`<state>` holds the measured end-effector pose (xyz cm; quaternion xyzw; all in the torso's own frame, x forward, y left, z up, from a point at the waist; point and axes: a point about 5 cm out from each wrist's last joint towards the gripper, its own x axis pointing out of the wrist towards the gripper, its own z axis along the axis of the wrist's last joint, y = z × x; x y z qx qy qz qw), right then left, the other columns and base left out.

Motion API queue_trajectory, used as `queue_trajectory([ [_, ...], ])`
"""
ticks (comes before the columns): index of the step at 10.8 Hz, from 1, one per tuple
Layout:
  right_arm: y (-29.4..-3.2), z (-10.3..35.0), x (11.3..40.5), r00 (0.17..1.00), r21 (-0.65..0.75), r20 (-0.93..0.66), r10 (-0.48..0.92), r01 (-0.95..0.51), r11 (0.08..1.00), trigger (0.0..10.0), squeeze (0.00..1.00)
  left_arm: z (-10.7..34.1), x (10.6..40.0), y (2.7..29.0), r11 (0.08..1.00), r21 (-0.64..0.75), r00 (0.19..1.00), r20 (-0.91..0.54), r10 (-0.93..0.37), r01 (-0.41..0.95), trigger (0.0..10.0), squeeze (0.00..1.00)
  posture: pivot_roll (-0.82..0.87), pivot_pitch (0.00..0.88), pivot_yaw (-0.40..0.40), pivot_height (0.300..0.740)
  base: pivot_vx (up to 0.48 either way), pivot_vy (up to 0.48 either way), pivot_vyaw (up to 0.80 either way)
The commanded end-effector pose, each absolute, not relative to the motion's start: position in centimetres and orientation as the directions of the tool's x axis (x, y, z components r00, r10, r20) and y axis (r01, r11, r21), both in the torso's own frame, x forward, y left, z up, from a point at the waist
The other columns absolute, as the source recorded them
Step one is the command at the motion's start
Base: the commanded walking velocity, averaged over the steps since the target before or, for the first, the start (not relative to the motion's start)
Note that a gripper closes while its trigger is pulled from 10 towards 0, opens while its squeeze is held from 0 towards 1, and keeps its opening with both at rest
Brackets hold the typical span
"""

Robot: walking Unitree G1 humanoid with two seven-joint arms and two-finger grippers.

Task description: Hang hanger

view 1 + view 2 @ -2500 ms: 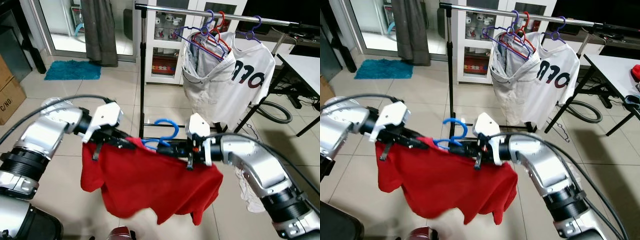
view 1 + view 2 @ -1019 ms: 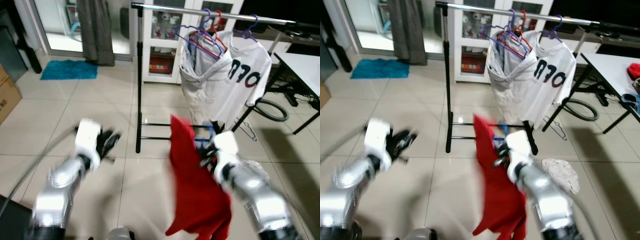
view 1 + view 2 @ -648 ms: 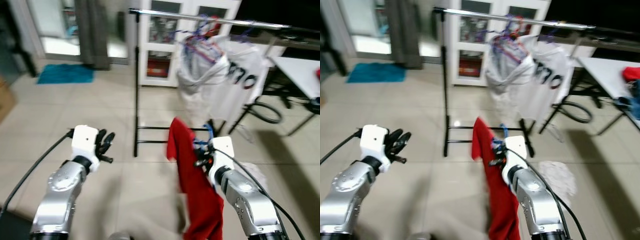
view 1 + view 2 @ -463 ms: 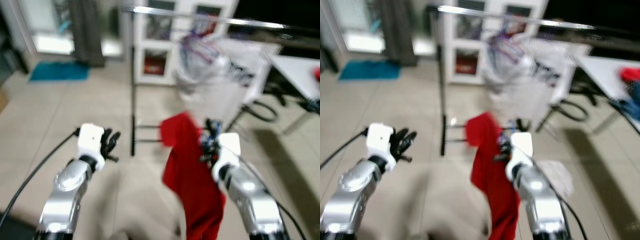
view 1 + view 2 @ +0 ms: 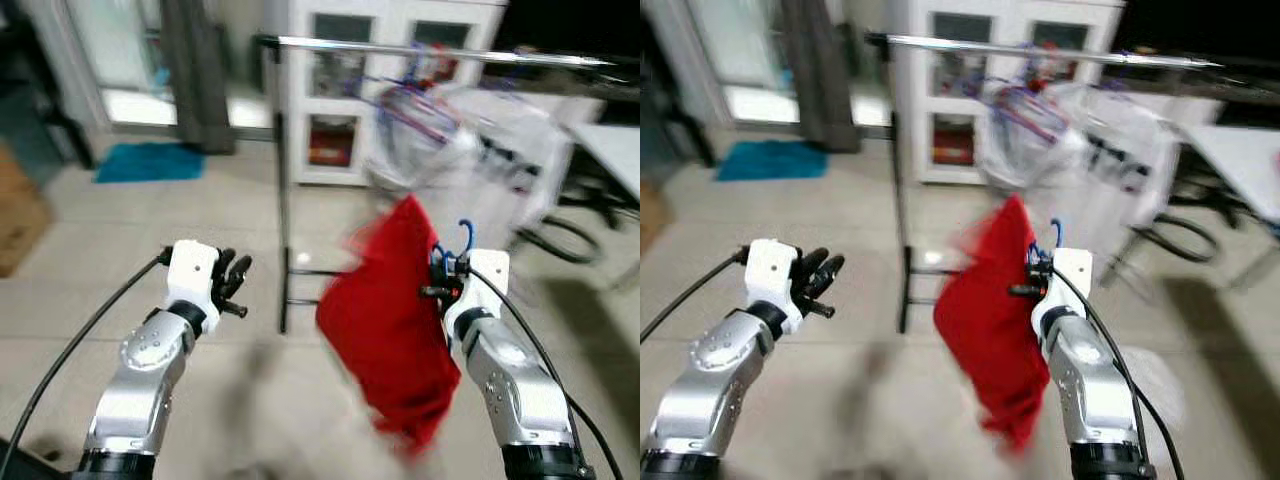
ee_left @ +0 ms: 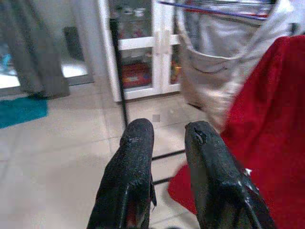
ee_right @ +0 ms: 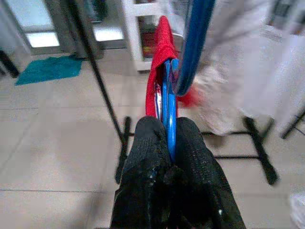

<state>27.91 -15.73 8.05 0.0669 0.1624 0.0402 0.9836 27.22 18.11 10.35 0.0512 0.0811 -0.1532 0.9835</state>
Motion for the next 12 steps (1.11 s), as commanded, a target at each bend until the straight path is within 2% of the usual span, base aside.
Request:
queue_trajectory([
  [1, -14.7, 8.6, 28.3, 0.949, 0.133, -0.279, 0.145, -0.111, 0.985, 10.0, 0.0, 10.5, 27.4, 18.7, 0.953, 0.078, 0.944, -0.182, -0.276, 0.294, 10.0, 0.0, 0.07, 0.0, -0.036, 0.74, 0.442, 0.0, 0.0],
  [12, -13.3, 8.9, 28.4, 0.945, 0.101, -0.241, 0.22, -0.201, 0.974, 10.0, 0.0, 10.3, 26.8, 18.4, 0.947, 0.083, 0.937, -0.193, -0.291, 0.311, 10.0, 0.0, 0.08, 0.0, -0.051, 0.74, 0.439, 0.0, 0.0],
])
